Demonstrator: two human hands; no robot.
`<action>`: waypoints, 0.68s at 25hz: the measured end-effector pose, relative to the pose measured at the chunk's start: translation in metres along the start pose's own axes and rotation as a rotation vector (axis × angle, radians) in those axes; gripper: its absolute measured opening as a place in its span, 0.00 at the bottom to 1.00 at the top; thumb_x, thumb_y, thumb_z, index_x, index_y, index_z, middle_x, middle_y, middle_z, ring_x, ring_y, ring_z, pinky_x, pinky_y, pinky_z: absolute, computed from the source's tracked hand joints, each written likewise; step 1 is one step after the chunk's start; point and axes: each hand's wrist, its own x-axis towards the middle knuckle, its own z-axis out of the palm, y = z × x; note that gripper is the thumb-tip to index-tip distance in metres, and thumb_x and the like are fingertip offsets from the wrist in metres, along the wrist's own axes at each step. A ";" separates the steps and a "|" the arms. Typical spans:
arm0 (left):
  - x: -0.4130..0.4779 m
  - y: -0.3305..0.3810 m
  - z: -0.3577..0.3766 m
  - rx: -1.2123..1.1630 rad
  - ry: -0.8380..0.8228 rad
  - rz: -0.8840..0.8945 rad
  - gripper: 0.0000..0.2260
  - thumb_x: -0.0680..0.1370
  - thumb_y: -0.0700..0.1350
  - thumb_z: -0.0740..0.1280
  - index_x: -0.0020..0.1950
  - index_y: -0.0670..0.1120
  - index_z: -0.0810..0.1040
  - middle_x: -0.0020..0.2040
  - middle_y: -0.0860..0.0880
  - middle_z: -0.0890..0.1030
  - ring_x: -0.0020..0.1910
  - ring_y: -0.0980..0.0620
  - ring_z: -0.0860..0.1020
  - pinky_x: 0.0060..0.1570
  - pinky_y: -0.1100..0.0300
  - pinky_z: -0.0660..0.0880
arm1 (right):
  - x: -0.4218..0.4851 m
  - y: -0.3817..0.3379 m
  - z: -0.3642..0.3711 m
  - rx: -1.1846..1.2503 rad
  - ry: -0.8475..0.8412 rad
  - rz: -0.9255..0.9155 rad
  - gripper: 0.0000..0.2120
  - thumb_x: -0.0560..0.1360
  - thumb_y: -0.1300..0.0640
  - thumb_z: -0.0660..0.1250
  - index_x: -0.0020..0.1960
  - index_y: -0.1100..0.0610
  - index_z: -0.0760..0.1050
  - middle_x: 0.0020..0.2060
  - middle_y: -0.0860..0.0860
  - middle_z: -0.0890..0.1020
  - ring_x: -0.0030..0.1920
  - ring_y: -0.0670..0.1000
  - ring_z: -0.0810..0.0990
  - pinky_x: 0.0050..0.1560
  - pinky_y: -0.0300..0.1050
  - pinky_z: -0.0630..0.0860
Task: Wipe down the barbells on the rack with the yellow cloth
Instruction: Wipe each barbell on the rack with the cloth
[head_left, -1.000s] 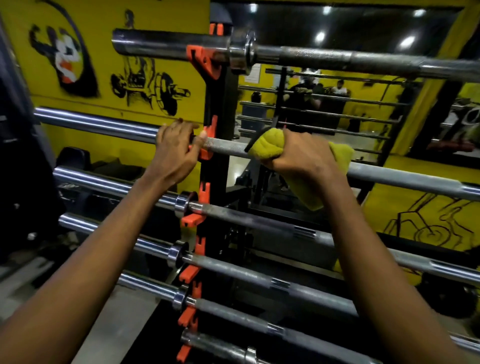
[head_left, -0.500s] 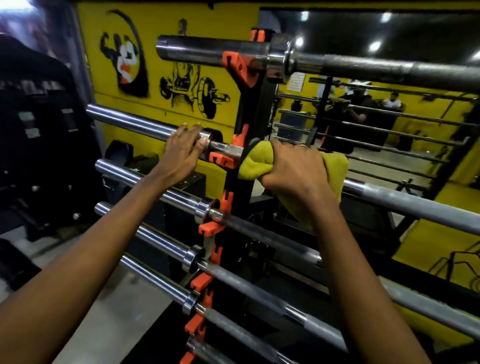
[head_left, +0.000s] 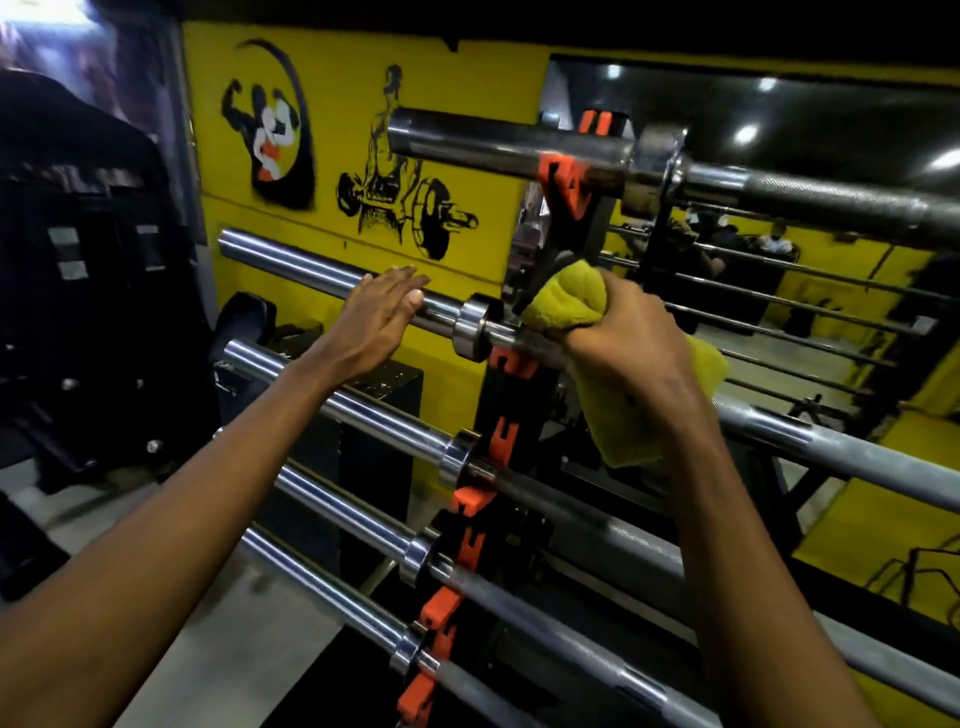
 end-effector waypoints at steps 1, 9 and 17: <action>0.000 -0.013 -0.003 0.008 0.038 -0.027 0.26 0.82 0.57 0.45 0.77 0.48 0.62 0.78 0.45 0.61 0.77 0.51 0.55 0.74 0.53 0.45 | 0.002 -0.011 -0.002 0.017 0.036 -0.024 0.24 0.69 0.46 0.69 0.64 0.47 0.75 0.53 0.52 0.83 0.50 0.59 0.80 0.46 0.48 0.70; 0.015 -0.121 -0.052 0.185 0.003 -0.120 0.26 0.82 0.58 0.42 0.76 0.52 0.64 0.77 0.43 0.62 0.77 0.43 0.54 0.74 0.44 0.44 | 0.058 -0.095 0.081 -0.425 -0.202 0.003 0.20 0.72 0.40 0.68 0.53 0.55 0.74 0.45 0.50 0.77 0.47 0.55 0.77 0.51 0.50 0.72; 0.018 -0.155 -0.045 0.106 0.051 0.018 0.23 0.83 0.58 0.43 0.74 0.56 0.65 0.71 0.47 0.68 0.74 0.47 0.59 0.73 0.45 0.49 | 0.103 -0.127 0.147 -0.408 -0.083 0.092 0.38 0.75 0.31 0.61 0.68 0.62 0.66 0.57 0.56 0.77 0.53 0.59 0.79 0.51 0.52 0.73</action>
